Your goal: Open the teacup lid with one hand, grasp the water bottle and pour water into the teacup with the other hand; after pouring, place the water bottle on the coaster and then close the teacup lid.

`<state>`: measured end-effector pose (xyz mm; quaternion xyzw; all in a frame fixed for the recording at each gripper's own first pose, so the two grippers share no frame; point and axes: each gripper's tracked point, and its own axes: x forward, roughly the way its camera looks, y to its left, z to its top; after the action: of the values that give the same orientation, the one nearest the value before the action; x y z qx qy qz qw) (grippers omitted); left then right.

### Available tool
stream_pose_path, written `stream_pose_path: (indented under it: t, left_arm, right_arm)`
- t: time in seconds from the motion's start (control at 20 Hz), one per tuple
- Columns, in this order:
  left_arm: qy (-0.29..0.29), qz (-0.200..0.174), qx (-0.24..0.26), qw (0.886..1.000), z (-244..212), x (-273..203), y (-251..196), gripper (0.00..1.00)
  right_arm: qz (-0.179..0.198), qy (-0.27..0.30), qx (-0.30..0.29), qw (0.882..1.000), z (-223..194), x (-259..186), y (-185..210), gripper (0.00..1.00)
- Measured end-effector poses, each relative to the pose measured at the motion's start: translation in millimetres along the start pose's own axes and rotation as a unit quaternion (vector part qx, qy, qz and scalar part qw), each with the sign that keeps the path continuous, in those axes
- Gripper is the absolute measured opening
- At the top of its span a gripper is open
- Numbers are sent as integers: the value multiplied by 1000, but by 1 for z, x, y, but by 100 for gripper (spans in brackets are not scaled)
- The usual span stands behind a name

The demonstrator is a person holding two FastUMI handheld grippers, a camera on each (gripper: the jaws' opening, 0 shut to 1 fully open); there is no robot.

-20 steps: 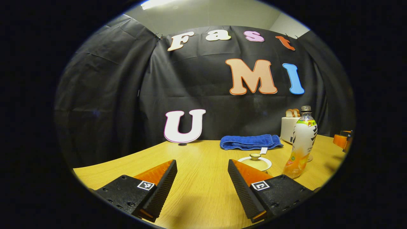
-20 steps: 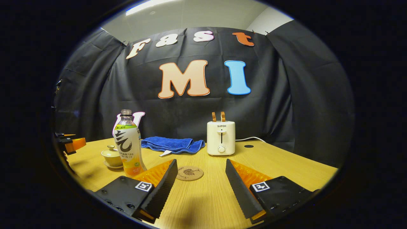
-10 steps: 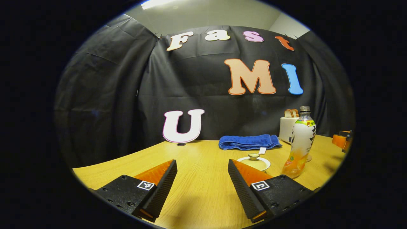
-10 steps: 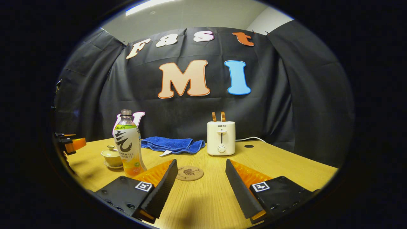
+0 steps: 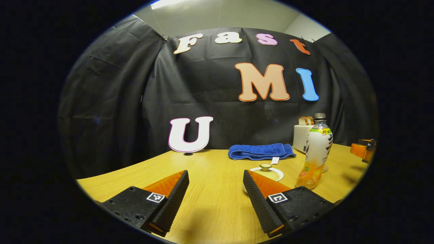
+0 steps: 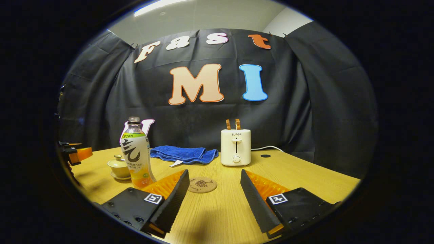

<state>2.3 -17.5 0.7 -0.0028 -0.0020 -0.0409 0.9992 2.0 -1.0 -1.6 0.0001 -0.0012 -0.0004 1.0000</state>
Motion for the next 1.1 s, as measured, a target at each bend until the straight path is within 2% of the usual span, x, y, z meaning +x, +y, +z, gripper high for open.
stream_pose_path:
  t: [0.15,0.4,0.55,0.75,1.1]
  left_arm:
    - [0,-26,-1,1000,0,6,-11,94]
    - [-2,-114,-3,993,0,17,-49,94]
    - [-2,-146,-3,989,0,26,-63,94]
    - [1,-173,-2,985,-1,42,-79,94]
    - [30,-190,14,981,-11,65,-99,94]
  right_arm:
    - [0,0,0,1000,0,0,0,97]
    - [0,0,0,1000,0,0,0,94]
    - [0,0,0,1000,0,0,0,97]
    - [0,0,0,1000,0,0,0,99]
    - [0,0,0,1000,0,0,0,97]
